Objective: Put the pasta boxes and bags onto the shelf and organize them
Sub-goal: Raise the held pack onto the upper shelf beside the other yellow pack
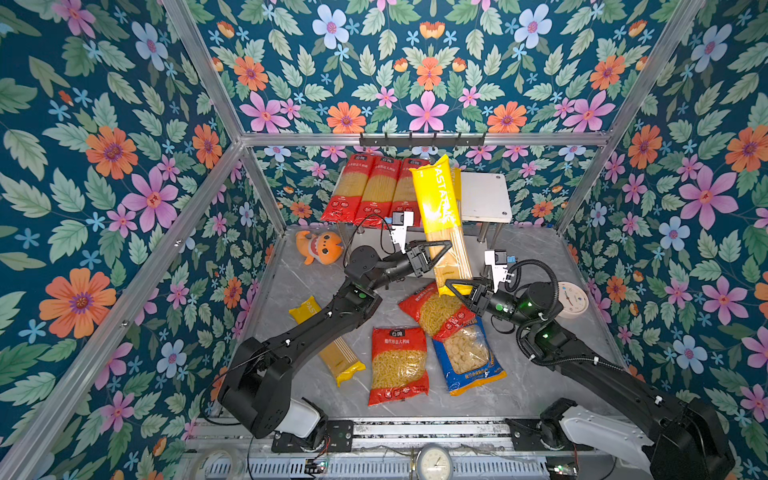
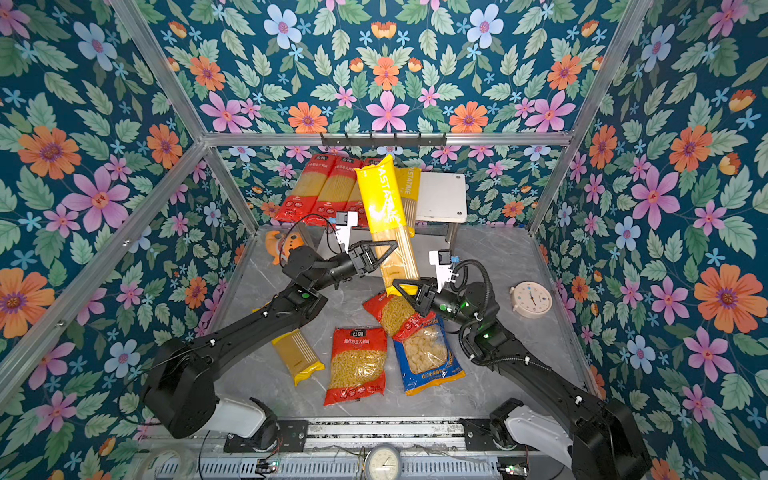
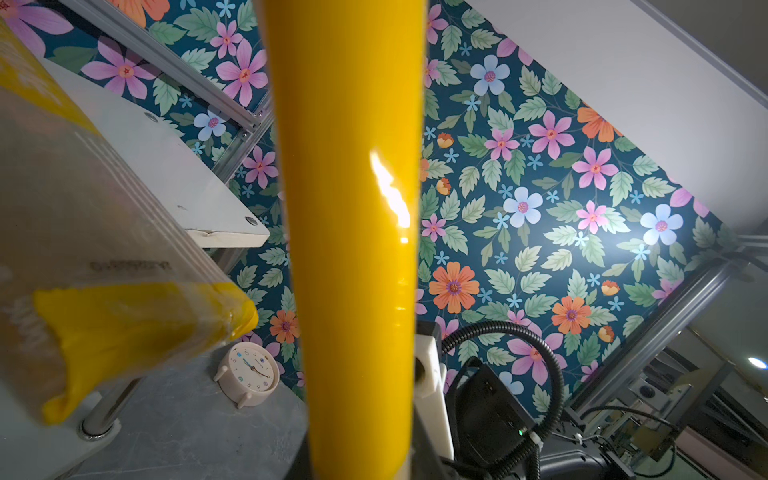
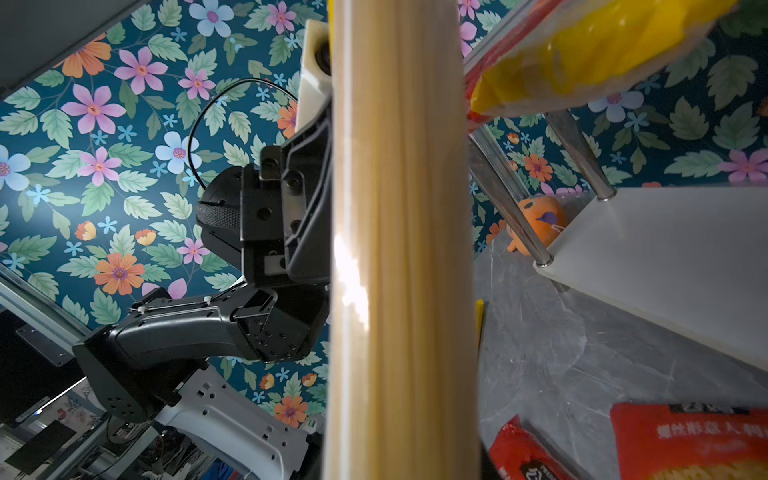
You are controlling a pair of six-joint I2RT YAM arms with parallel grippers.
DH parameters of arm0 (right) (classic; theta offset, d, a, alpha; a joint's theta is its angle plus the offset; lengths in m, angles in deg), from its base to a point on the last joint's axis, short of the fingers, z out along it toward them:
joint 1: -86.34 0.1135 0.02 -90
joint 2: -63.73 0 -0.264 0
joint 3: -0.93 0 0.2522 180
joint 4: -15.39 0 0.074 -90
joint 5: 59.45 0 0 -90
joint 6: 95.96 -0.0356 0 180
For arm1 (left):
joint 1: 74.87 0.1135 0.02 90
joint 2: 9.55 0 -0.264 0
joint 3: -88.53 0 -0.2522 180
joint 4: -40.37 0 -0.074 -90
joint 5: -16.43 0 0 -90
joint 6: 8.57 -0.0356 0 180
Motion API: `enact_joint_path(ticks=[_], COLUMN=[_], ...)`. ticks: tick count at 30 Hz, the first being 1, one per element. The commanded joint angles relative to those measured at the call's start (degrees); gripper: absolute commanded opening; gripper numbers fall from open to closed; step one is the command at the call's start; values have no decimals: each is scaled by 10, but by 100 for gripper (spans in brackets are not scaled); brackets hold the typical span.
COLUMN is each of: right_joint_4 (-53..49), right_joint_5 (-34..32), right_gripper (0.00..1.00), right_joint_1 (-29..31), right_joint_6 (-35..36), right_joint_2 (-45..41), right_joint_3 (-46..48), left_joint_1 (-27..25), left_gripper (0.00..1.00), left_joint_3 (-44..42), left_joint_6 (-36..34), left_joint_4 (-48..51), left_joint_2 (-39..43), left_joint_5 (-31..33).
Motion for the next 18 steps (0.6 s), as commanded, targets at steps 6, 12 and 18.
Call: enact_joint_path(ticks=[6, 12, 18], right_joint_4=[64, 1, -142], right_joint_5=[-92, -132, -112], right_gripper=[0, 0, 0], right_joint_1=[-18, -63, -146], right_joint_6=[-49, -118, -198], right_joint_2=[-7, -11, 22], right_joint_3=[-35, -77, -165], left_joint_1=[-2, 4, 24], left_gripper=[37, 65, 71], left_joint_3=[91, 132, 95], left_joint_6=[-12, -28, -56], left_joint_4=[40, 96, 152], left_joint_2=[-39, -51, -5], left_joint_5=[1, 16, 46])
